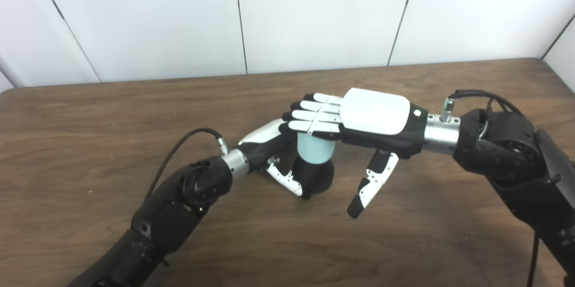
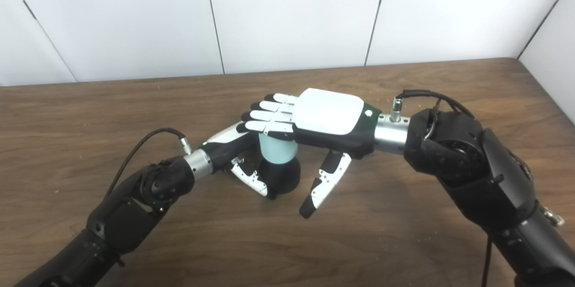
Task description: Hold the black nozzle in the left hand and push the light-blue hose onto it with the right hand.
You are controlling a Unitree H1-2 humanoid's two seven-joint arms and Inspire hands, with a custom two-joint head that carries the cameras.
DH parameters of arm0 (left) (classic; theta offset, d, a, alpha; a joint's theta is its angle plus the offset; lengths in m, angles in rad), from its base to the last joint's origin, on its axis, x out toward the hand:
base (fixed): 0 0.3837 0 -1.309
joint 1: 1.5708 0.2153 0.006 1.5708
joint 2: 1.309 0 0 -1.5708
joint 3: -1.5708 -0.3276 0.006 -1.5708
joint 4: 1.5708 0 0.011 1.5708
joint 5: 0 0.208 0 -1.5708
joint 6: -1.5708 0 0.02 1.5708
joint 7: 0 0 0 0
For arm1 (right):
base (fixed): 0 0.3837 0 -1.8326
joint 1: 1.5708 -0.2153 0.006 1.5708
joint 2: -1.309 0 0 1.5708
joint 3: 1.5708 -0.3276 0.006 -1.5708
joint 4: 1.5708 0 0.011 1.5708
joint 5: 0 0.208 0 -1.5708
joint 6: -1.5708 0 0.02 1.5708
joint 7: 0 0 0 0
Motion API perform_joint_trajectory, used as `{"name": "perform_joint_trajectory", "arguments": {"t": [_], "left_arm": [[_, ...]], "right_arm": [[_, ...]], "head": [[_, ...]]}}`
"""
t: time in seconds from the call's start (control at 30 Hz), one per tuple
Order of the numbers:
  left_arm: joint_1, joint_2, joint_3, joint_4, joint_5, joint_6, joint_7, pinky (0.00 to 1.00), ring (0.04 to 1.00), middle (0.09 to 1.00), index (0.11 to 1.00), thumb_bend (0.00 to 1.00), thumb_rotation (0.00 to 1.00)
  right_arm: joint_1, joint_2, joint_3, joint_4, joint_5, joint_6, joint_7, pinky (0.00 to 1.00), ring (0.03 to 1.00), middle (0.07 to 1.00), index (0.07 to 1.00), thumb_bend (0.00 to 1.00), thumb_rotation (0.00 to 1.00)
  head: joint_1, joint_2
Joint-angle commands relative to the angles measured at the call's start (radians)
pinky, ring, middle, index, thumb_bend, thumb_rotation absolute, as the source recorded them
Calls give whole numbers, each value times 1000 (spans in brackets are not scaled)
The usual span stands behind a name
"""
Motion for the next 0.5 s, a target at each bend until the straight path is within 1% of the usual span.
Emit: {"name": "perform_joint_trajectory", "arguments": {"t": [0.0, 0.27, 0.47], "left_arm": [[71, 24, -48, 62, 42, 69, -118, 1000, 1000, 943, 480, 524, 63], [72, 28, -46, 59, 41, 64, -118, 1000, 1000, 943, 480, 524, 63], [70, 27, -46, 59, 41, 70, -121, 1000, 1000, 943, 480, 525, 63]], "right_arm": [[6, -13, 6, 13, 2, -18, -5, 1000, 1000, 1000, 1000, 759, 798], [26, -19, 23, 35, -35, -31, -22, 1000, 1000, 1000, 1000, 761, 802], [47, -21, 27, 21, -45, -11, -30, 1000, 1000, 1000, 1000, 770, 808]], "head": [[-1, 0], [0, 4], [-3, 6]]}}
